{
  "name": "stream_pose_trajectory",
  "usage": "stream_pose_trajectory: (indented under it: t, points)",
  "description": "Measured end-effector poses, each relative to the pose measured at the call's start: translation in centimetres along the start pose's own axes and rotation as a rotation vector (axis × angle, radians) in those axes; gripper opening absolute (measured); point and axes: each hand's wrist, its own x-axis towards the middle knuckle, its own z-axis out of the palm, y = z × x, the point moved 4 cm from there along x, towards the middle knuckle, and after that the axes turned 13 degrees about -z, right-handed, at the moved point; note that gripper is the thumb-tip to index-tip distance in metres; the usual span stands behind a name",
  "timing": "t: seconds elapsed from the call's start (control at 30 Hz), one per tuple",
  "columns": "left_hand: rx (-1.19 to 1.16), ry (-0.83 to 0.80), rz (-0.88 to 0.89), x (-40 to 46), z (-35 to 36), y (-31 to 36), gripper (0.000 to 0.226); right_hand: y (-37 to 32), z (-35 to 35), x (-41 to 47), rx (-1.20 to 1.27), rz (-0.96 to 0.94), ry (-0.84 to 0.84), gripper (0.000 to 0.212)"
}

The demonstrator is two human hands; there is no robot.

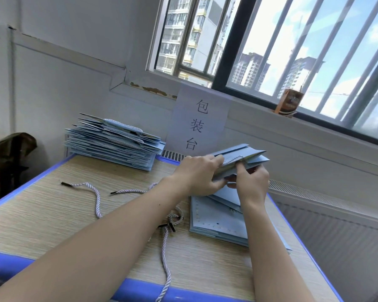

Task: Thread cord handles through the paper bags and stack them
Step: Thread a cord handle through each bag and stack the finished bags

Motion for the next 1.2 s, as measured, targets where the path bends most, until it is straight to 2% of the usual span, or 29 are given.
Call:
stream_pose_trajectory:
  t: [0.2, 0.33, 0.63, 0.87, 1.03, 1.2]
  points:
    - [-0.014, -0.096, -0.024, 0.3, 0.2, -0.3, 0.038, -0.5, 0.1, -0.1, -0.008, 0.012, 0.014, 0.019]
    - [-0.028, -0.160, -0.037, 0.3, 0.1, -0.4, 0.031, -0.2, 0.0, -0.1, -0.033, 0.032, 0.014, 0.018]
    - [-0.046, -0.138, -0.098, 0.6, 0.3, -0.9, 0.038, -0.2, -0.1, -0.1, -0.071, 0.014, -0.001, 0.014]
    - [-0.050, -0.041, -0.126, 0.6, 0.1, -0.9, 0.021, -0.4, 0.0, -0.2, -0.112, -0.011, 0.012, 0.018]
    - [0.014, -0.069, -0.080, 0.2, 0.3, -0.4, 0.045, -0.2, -0.3, 0.0, -0.133, -0.004, 0.024, 0.022]
    - [0.036, -0.109, -0.054, 0.2, 1.0, -0.4, 0.046, -1.4, 0.1, -0.4, -0.023, -0.049, -0.028, 0.017]
